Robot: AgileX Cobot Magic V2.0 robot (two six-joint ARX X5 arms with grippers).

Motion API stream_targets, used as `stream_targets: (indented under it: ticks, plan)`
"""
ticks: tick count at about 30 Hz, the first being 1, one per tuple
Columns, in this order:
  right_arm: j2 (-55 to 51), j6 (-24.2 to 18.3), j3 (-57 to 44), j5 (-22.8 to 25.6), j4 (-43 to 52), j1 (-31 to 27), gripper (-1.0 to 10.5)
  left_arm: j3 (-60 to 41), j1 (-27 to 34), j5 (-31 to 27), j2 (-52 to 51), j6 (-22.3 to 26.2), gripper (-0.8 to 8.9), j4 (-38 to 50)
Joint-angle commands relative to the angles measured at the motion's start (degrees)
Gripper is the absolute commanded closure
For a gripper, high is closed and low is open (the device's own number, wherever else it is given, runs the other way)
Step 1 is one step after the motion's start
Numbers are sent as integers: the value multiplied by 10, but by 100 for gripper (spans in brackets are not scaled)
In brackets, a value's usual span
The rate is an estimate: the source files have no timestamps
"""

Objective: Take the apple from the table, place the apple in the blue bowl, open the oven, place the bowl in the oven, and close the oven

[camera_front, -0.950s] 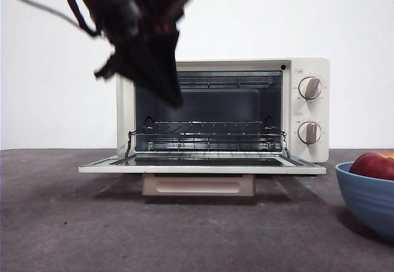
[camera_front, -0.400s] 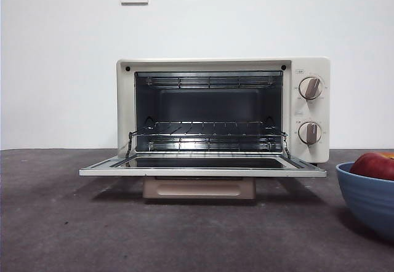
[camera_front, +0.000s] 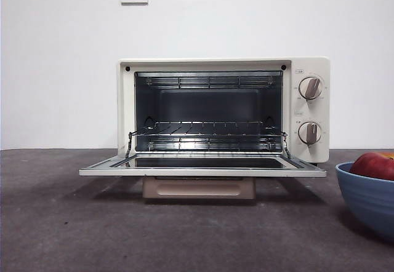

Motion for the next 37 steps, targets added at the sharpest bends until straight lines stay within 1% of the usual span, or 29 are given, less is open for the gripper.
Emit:
stream_targets:
  ticks: [1,5,8,13,18,21,24,29,34,37]
  plan:
    - [23,-9,1,-3,11,1,720,0,-2,2,-27,-14,806,-7]
    - [35,-11,1,-31,24,3,877,0,-2,1,-82,-30,806,-12]
    - [35,-13,1,-32,19,3,936,0,-2,0,-102,-36,806,-15]
    - [35,-13,1,-34,19,3,943,0,-2,0,-106,-39,806,-21]
    - [22,-11,2,-76,25,4,943,0,-2,0,-106,-39,806,-31]
    - [-8,7,7,-102,27,17,943,0,-2,0,-106,-39,806,-30]
    - [-32,33,30,-102,27,45,943,0,-2,0,-106,-39,806,-29]
    - [-34,77,85,-99,42,94,943,0,-2,0,-106,-38,806,-29]
    - [6,131,132,-91,110,139,943,0,-2,0,-106,-38,806,-29]
    - [54,143,171,-65,124,156,943,0,-2,0,-106,-38,806,-29]
